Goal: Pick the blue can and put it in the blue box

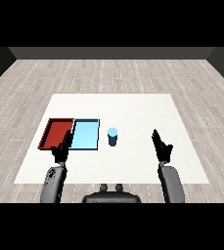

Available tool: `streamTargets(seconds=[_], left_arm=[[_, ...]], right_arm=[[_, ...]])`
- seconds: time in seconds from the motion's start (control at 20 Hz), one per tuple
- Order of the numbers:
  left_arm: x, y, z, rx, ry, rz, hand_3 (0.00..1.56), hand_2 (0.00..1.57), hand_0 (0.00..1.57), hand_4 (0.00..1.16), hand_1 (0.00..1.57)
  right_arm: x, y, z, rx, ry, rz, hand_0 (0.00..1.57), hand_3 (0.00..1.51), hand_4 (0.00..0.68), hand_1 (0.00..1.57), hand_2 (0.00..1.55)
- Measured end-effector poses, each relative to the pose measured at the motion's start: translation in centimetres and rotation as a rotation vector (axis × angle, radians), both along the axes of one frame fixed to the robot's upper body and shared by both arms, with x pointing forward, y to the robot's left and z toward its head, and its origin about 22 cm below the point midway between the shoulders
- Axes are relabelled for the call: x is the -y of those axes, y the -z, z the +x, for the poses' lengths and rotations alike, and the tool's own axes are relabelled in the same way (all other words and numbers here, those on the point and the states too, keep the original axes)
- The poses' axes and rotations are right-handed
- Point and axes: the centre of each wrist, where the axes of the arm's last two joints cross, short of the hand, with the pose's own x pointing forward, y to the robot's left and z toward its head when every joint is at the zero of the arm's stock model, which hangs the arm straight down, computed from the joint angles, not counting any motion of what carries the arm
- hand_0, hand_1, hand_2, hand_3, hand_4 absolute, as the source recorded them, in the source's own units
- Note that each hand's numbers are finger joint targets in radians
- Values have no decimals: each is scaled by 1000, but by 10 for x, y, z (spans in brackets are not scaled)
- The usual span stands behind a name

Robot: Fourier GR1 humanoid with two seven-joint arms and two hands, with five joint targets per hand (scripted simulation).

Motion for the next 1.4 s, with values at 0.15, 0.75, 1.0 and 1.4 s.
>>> streamTargets(seconds=[0.15,0.75,1.0,1.4], left_arm=[[1,0,1,-1,11,8,0,0,0,0,0],[6,-12,6,405,61,-124,0,0,0,0,0],[10,-3,3,452,65,-141,0,0,0,0,0],[5,0,10,456,55,-155,0,0,0,0,0]], right_arm=[[-16,-2,9,13,-4,-4,0,0,0,0,0],[-78,-25,45,321,-142,192,0,0,0,0,0],[-83,-22,48,351,-153,213,0,0,0,0,0],[-80,-7,52,327,-145,219,0,0,0,0,0]])
